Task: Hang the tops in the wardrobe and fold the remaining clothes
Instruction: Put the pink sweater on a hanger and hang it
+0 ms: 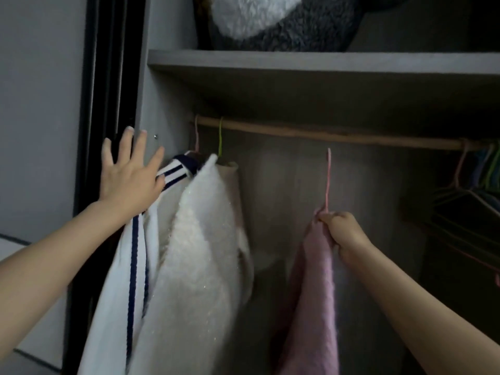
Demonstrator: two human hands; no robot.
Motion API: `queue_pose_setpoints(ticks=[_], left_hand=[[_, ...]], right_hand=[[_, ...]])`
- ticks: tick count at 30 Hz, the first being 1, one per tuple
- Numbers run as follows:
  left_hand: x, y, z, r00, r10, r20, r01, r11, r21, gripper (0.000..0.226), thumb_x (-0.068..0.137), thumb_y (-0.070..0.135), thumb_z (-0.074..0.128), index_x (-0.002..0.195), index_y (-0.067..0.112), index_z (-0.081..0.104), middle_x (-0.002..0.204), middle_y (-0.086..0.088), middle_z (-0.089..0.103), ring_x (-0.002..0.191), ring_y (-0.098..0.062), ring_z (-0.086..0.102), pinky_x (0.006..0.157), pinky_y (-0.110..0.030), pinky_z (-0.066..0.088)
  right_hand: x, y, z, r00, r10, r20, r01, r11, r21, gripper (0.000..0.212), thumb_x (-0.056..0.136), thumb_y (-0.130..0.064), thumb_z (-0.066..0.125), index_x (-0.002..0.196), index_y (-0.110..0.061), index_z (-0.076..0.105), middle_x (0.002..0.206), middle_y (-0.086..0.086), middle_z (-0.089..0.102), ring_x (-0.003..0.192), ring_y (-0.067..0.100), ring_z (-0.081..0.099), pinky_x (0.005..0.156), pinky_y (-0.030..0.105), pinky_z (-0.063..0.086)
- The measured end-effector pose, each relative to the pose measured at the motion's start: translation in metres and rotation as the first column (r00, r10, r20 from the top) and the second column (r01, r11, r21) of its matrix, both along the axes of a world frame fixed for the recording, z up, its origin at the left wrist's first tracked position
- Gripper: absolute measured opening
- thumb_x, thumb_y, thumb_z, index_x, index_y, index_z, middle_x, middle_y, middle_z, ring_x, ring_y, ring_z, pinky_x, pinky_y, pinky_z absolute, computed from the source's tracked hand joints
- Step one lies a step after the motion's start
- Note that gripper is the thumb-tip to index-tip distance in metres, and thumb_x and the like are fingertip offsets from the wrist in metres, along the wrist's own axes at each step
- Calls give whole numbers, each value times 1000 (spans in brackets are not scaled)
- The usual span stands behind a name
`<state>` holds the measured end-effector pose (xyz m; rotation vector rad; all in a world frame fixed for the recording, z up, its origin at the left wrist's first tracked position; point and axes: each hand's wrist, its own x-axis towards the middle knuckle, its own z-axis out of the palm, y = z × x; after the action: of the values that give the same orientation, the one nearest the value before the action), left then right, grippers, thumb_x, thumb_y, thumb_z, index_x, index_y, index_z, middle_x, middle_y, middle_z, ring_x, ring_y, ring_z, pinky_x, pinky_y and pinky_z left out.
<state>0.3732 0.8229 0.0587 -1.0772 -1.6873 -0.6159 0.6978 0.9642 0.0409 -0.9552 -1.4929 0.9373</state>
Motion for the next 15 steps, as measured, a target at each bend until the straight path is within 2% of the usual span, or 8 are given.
queue_pose_setpoints(ticks=[4,7,9,13,15], left_hand=[[-11,3,8,998,21,-67,-23,999,-33,54,72,17,76,121,1,60,138,-34,39,132,-47,27,101,-68,16],[-22,1,11,988,63,-138,-71,996,-59,48,84,32,55,122,3,61,137,-32,42,132,-44,35,100,-68,20],[-28,0,10,980,88,-180,-105,991,-87,54,86,38,37,121,4,62,136,-31,43,129,-42,40,100,-67,24],[-33,1,9,962,120,-243,-139,989,-60,54,88,38,34,121,6,62,137,-30,43,129,-41,42,100,-65,26],[-34,1,8,954,128,-270,-143,989,-38,54,89,38,33,123,6,61,138,-30,42,130,-41,41,101,-64,26]], right_hand=[[-31,13,31,1000,14,16,-16,990,143,31,94,-5,48,63,-5,53,62,10,52,59,19,48,57,28,38],[-48,23,53,1000,23,-18,-19,975,220,34,94,-3,48,60,-6,51,61,9,50,57,17,47,55,24,40],[-59,30,70,996,51,-74,-32,970,240,34,93,-3,47,60,-7,51,61,9,50,58,17,48,57,24,42],[-81,41,101,993,103,-55,-84,958,274,33,93,-3,47,60,-8,50,61,9,49,59,18,47,59,28,42],[-88,50,114,994,103,-21,-93,957,276,32,93,-4,49,61,-8,50,64,10,49,61,20,46,65,32,42]])
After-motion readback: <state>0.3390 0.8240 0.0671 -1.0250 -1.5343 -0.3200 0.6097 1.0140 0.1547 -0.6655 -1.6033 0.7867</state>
